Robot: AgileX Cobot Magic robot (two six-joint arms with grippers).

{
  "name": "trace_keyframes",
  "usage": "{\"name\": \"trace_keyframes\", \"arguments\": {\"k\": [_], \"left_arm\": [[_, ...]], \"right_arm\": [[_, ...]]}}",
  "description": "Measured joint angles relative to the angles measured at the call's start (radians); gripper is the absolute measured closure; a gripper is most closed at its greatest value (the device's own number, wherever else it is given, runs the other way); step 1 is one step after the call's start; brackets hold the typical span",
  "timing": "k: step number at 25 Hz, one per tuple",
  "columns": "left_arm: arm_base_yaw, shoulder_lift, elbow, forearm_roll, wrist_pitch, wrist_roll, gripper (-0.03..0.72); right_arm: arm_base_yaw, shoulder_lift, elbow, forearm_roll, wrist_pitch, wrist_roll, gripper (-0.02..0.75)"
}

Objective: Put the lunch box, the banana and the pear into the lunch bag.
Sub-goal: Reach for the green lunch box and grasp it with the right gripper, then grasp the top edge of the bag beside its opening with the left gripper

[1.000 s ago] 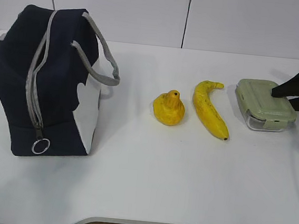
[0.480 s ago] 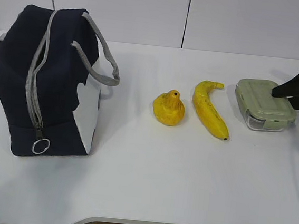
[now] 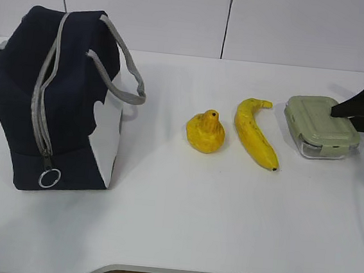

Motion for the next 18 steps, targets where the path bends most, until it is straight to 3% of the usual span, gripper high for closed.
{"name": "trace_keyframes", "arguments": {"k": [18], "left_arm": [[0.000,0.000,0.000,0.000,0.000,0.000,0.447]], "right_arm": [[0.000,0.000,0.000,0.002,0.000,0.006,0.339]]}}
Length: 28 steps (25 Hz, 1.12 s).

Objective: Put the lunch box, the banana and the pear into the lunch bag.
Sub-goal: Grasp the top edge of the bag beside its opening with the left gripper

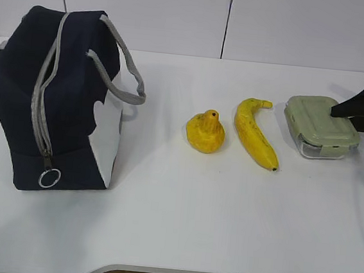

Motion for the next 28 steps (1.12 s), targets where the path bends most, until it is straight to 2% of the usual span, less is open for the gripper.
{"name": "trace_keyframes", "arguments": {"k": [28], "left_arm": [[0.000,0.000,0.000,0.000,0.000,0.000,0.447]], "right_arm": [[0.000,-0.007,0.000,0.021,-0.025,0.064,0.351]]}}
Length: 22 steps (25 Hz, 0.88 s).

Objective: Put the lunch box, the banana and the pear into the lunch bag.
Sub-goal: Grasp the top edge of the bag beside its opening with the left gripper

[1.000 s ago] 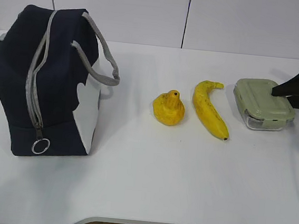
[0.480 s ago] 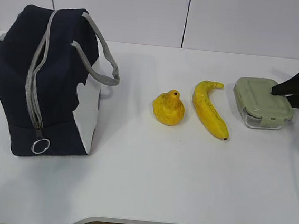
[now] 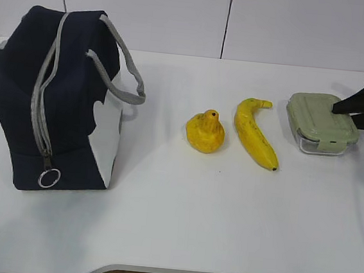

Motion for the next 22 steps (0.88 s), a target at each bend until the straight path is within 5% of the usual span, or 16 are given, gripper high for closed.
{"name": "trace_keyframes", "arguments": {"k": [14,22], "left_arm": [[0.000,0.055,-0.004,-0.008,-0.013,0.000,0.447],[0.000,0.234,-0.021,-0.111,-0.329,0.000,0.426]], "right_arm": [[0.000,-0.052,0.000,0.015,0.000,0.038,0.351],[0.000,-0.110,0.000,0.015,0.000,0.078,0.351]]}}
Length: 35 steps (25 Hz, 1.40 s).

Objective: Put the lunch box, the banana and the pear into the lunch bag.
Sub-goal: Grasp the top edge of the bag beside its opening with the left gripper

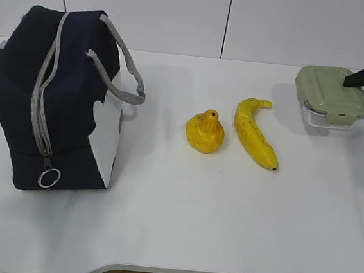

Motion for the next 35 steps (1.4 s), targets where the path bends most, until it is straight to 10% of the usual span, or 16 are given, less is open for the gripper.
{"name": "trace_keyframes", "arguments": {"k": [10,23,35], "left_arm": [[-0.002,0.506,-0.080,-0.249,-0.302,0.003,0.352],[-0.114,1.117,-0.567,-0.366,-0.262,0.117,0.347],[-0.121,1.315,-0.658,-0.536,-0.228,0.235,0.329]], "right_arm": [[0.000,-0.080,0.002,0.000,0.005,0.027,0.351],[0.000,-0.085,0.002,-0.004,0.005,0.036,0.352],[0.000,-0.092,0.002,-0.006,0.006,0.036,0.352]]}}
